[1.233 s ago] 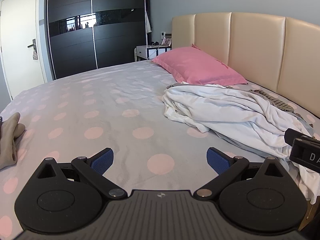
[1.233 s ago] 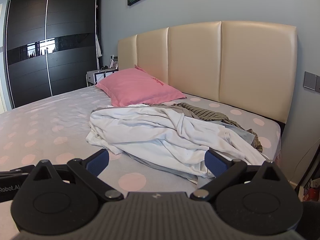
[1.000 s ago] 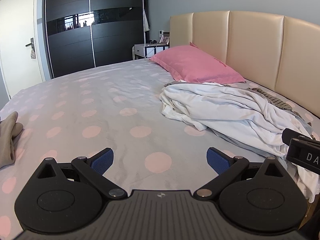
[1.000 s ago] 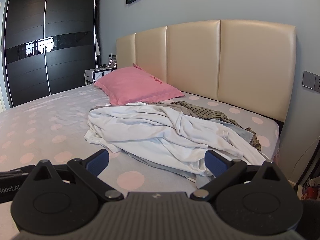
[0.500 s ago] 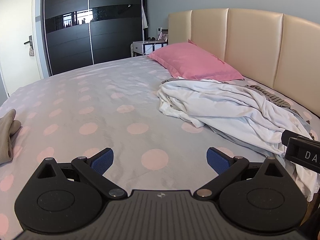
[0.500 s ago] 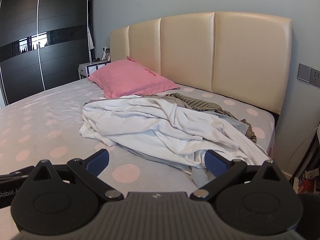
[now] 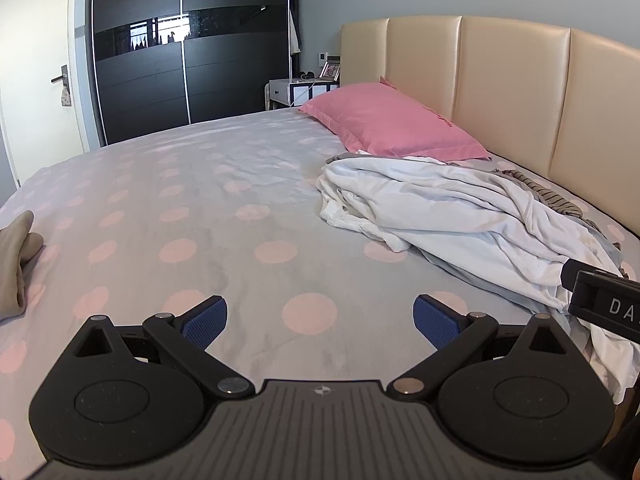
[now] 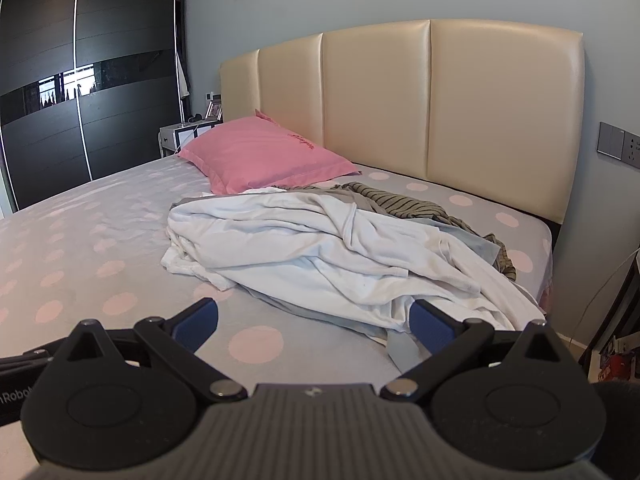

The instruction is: Fold clothes

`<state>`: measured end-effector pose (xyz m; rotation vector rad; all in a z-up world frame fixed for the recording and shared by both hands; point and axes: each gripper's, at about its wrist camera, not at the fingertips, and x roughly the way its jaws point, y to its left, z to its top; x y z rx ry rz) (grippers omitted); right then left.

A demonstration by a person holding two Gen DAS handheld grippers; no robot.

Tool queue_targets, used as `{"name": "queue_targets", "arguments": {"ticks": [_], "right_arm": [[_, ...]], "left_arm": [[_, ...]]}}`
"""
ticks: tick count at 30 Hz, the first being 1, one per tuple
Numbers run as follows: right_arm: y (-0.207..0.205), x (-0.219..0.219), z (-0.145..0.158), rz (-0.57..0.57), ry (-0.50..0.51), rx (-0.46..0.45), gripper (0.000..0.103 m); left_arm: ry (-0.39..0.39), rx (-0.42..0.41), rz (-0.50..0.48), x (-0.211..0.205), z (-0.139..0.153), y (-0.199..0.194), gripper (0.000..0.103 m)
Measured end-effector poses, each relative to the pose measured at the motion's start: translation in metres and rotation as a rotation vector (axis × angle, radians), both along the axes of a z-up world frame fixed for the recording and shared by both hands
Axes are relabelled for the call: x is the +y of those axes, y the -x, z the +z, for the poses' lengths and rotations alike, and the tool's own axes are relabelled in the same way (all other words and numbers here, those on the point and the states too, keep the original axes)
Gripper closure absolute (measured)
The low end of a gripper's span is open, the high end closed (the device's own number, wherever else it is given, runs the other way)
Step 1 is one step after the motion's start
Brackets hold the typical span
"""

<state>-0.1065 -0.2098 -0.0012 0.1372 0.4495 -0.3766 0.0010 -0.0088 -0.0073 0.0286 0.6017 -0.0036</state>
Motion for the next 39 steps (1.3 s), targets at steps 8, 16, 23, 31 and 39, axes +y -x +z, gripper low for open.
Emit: {"name": "queue_targets", "arguments": {"ticks": [8,16,23,31,39], "right_arm": [[0.0001,-0.0002,0.0009,-0.009,-0.010,-0.003,0.001],[-0.0003,0.0025,0.0019,-0.010,0.002,-0.003,0.001],[-0.0013,0.0048,0.0010,0.002,0.003,0.006,0.001],[-0.0027,0.0045,0.0012,0.004,0.005,0.008,0.001],[-0.0038,0.0059,0.0014,0.009,0.010,0.009,0.001]], "left_arm": [[0.007,0.004,0.005,0.0020,0.0001,0.0014,0.001],[0.013,0.008,0.002,0.0028,0.0003,0.0022,0.001],[0.018,0.012,0.008,0.0048,0.0005,0.0018,0.001],[0.016,0.017,0.005,0.0035,-0.0006,0.0003,0.001],[0.017,0.019,0.002,0.0062,-0.0002,0.0021,0.001]]}}
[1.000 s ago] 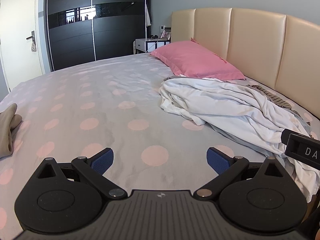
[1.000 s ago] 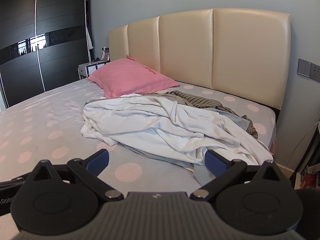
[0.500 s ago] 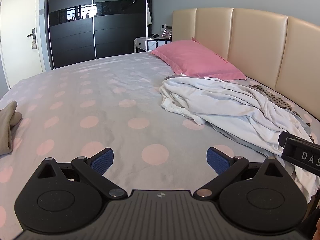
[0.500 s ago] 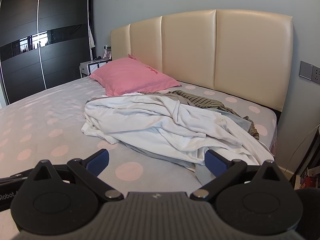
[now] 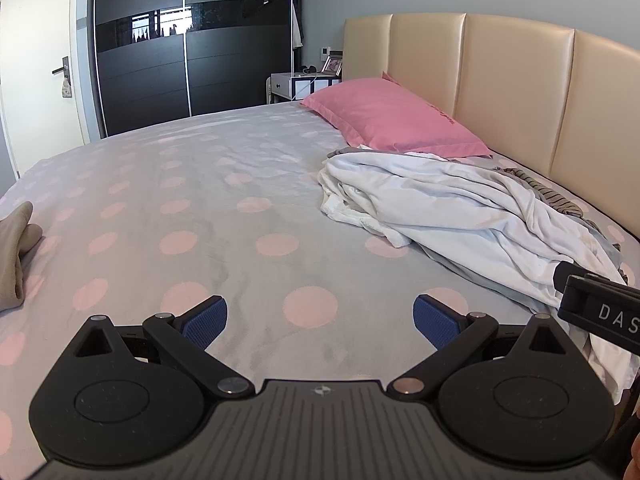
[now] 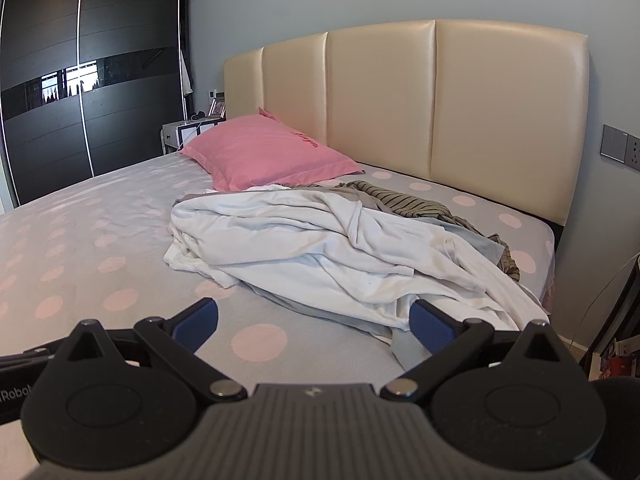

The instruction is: Fold clothes

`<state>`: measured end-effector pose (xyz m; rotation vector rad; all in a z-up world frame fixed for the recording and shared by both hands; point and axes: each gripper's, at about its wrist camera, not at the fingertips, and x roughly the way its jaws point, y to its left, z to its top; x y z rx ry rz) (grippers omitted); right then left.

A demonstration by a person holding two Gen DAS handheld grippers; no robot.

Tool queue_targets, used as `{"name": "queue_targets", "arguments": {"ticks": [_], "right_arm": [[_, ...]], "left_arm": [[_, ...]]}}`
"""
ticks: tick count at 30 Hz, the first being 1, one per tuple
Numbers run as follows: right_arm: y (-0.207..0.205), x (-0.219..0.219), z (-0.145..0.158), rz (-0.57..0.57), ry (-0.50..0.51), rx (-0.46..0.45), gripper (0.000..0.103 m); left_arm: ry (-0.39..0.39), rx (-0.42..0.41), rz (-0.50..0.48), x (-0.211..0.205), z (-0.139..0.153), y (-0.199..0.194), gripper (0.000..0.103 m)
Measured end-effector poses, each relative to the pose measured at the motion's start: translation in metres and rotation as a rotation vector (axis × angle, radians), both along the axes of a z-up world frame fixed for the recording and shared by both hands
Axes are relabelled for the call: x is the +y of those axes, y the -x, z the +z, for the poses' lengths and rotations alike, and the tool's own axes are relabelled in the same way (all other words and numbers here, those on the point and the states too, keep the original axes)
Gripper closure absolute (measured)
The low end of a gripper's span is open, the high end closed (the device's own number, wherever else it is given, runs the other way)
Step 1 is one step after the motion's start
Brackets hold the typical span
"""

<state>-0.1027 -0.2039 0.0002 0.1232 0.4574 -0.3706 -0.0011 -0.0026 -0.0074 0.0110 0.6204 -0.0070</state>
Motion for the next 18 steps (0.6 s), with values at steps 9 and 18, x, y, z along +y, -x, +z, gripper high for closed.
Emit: {"name": "queue_targets", "arguments": {"ticks": [9,18], "right_arm": [[-0.004,0.001,0.000,0.046,-0.008,-0.005,0.001],[-0.028,-0.003,0.013,0.140,0.028,0.009,0.001]], "left_arm": [[0.002,-0.008,-0.005,0.005,-0.001,-0.001,0.003],[0.019,0.001,0.004,0.024,-0.004,-0.007,0.003]]}}
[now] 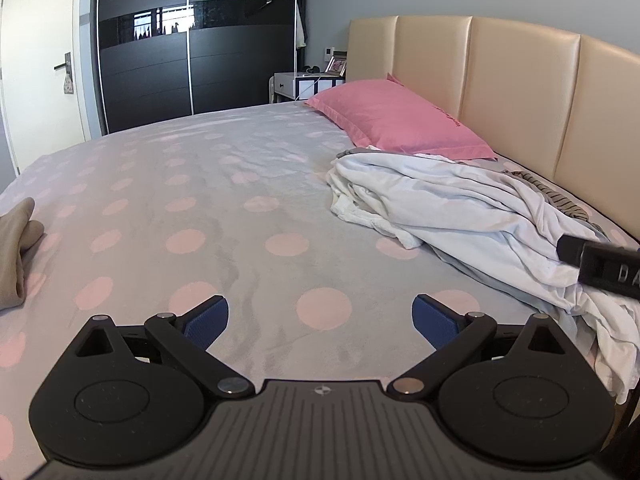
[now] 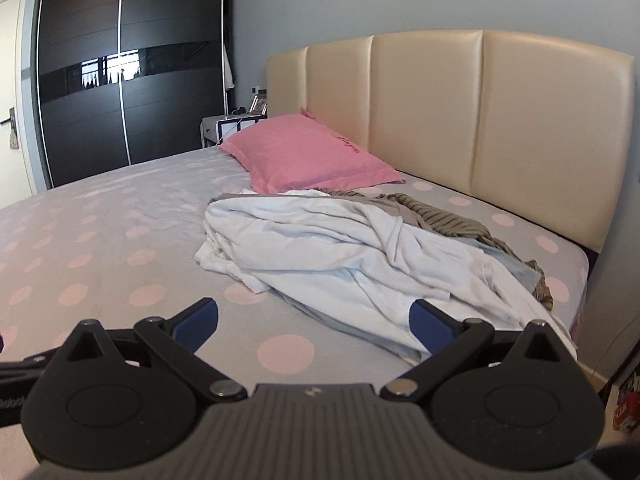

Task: Fold clothes
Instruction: 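Reach the right tool into the clothes pile and grasp the cream sweatshirt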

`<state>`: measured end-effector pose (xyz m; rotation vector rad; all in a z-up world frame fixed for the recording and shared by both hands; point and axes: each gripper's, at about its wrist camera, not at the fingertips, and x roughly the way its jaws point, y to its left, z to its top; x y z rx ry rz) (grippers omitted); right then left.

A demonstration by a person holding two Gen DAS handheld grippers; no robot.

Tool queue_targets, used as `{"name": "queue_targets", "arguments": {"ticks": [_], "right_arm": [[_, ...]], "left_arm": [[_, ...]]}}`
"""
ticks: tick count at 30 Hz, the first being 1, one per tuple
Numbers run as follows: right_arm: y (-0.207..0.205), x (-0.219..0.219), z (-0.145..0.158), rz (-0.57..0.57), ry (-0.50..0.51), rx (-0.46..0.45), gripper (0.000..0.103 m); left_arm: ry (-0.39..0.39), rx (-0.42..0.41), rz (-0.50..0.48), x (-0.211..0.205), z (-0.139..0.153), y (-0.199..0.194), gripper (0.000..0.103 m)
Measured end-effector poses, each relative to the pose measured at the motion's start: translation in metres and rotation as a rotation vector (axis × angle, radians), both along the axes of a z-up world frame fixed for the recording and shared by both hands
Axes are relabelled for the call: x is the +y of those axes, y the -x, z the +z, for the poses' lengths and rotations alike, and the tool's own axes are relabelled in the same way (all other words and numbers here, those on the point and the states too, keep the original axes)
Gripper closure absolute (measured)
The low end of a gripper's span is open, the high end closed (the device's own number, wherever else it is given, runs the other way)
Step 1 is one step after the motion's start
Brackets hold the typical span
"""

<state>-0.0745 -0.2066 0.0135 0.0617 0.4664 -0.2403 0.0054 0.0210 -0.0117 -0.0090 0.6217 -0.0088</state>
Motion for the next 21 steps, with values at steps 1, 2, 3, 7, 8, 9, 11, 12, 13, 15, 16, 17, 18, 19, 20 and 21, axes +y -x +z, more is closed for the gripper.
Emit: {"name": "queue_targets", "arguments": {"ticks": [1,2,3,7,8,9,11,12,13,15,16,17,18,19,20,21], "right_arm": [[-0.006,-0.002,0.004,0.020,0.015,0.008,0.001],[-0.013,-0.004,0.007,0.040,0.031,0.015,0.001],[-0.020,-0.006,0.010,0.058,0.052,0.026,0.001],[-0.051,-0.019,0.019,0.105,0.166,0.030,0.001],[-0.060,-0.023,0.020,0.111,0.194,0.028,0.001],[-0.070,-0.029,0.021,0.105,0.205,0.033,0.001],[-0.091,-0.047,0.019,0.090,0.198,0.043,0.001],[-0.102,-0.056,0.014,0.067,0.199,0.052,0.001],[-0.112,-0.066,0.010,0.043,0.200,0.062,0.001],[-0.134,-0.084,0.000,-0.005,0.205,0.088,0.002],[-0.143,-0.092,-0.006,-0.019,0.209,0.105,0.003],[-0.154,-0.101,-0.012,-0.033,0.213,0.122,0.009],[-0.162,-0.107,-0.017,-0.038,0.215,0.136,0.016],[-0.169,-0.113,-0.023,-0.038,0.215,0.151,0.016],[-0.176,-0.118,-0.028,-0.042,0.210,0.165,0.016],[-0.183,-0.123,-0.033,-0.045,0.205,0.178,0.016]], "left_arm": [[0.006,0.003,0.004,0.003,0.000,-0.001,0.003],[0.011,0.006,0.008,0.007,-0.001,-0.003,0.003],[0.017,0.008,0.011,0.010,-0.001,-0.004,0.003],[0.028,0.026,0.055,0.027,-0.006,-0.012,0.003],[0.026,0.028,0.069,0.032,-0.007,-0.014,0.003],[0.023,0.030,0.082,0.037,-0.009,-0.016,0.003],[0.014,0.036,0.107,0.045,-0.011,-0.020,0.003],[0.014,0.040,0.115,0.049,-0.012,-0.022,0.003],[0.014,0.044,0.123,0.054,-0.014,-0.024,0.003],[0.011,0.054,0.140,0.062,-0.016,-0.028,0.003],[0.006,0.059,0.148,0.066,-0.019,-0.029,0.003],[0.003,0.064,0.155,0.069,-0.021,-0.031,0.003],[-0.002,0.073,0.163,0.073,-0.024,-0.033,0.003],[-0.006,0.082,0.170,0.076,-0.027,-0.035,0.003],[-0.011,0.093,0.178,0.081,-0.031,-0.037,0.003],[-0.015,0.102,0.187,0.085,-0.034,-0.039,0.003]]}}
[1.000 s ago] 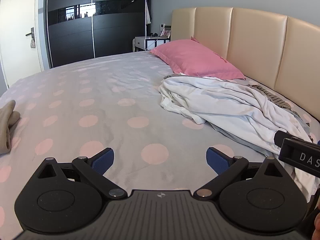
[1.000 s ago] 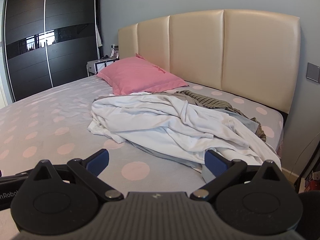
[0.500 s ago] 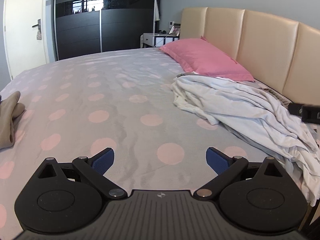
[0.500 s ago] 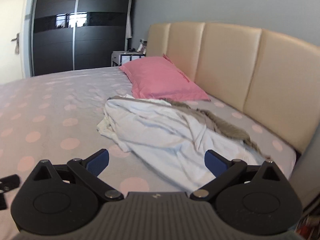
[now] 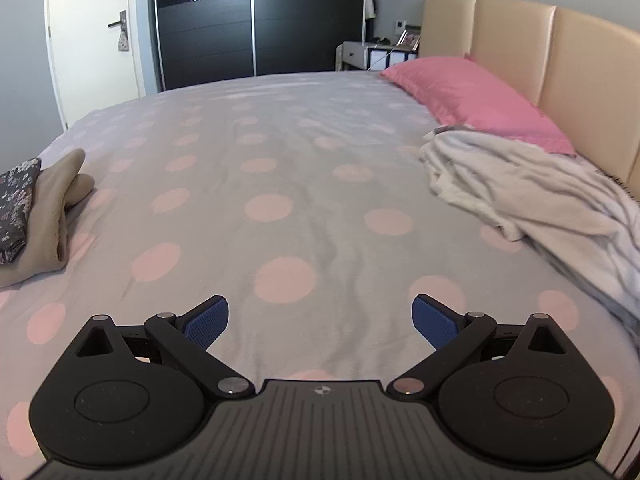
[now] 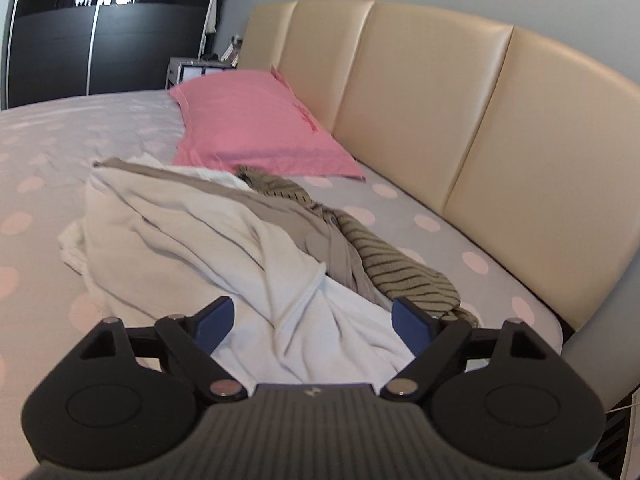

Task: Fold clothes
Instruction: 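Reach the right tool into the clothes pile and grasp the cream sweatshirt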

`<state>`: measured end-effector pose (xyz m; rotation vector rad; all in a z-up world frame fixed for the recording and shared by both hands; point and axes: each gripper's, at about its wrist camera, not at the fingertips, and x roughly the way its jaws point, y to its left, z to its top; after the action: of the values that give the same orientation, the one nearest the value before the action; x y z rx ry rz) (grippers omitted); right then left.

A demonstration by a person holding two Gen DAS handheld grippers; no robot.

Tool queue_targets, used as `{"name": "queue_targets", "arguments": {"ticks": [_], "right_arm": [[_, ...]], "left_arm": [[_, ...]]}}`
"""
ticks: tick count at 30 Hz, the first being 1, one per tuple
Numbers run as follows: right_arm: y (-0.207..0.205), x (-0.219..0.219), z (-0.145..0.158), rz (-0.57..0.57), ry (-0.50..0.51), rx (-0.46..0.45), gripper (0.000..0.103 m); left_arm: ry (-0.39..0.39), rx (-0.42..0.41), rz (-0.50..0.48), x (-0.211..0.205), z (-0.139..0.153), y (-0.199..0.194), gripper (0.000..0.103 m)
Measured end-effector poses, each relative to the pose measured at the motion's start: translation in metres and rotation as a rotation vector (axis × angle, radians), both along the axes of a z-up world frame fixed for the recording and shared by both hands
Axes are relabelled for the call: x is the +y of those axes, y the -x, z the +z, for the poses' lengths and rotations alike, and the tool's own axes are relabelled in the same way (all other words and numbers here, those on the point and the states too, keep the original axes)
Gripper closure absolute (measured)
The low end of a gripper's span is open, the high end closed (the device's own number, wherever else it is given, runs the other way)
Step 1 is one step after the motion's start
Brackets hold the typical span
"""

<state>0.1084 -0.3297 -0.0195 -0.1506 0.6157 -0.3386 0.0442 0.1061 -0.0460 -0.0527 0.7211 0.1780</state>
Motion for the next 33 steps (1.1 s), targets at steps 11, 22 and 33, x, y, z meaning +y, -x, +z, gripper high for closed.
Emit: {"name": "queue_targets", "arguments": {"ticks": [11,22,33], "right_arm": [[-0.047,-0.026,-0.032,-0.005,-0.038,0.068,0.034],[-0.039,-0.006,-0.013,0.113,-0.145,0.033,0.091],[0.035,0.149,0.033,0.667,-0.277,0.054,0.092]], "left_arm": [[-0.037,0.128,0.050,0.025,-0.038,-0.030,0.003],[-0.073,0.200,0.041,0.032,-0.052,-0.033,0.004],[-0.034,0.199,0.137,0.068,-0.035,0.028,0.007]]}}
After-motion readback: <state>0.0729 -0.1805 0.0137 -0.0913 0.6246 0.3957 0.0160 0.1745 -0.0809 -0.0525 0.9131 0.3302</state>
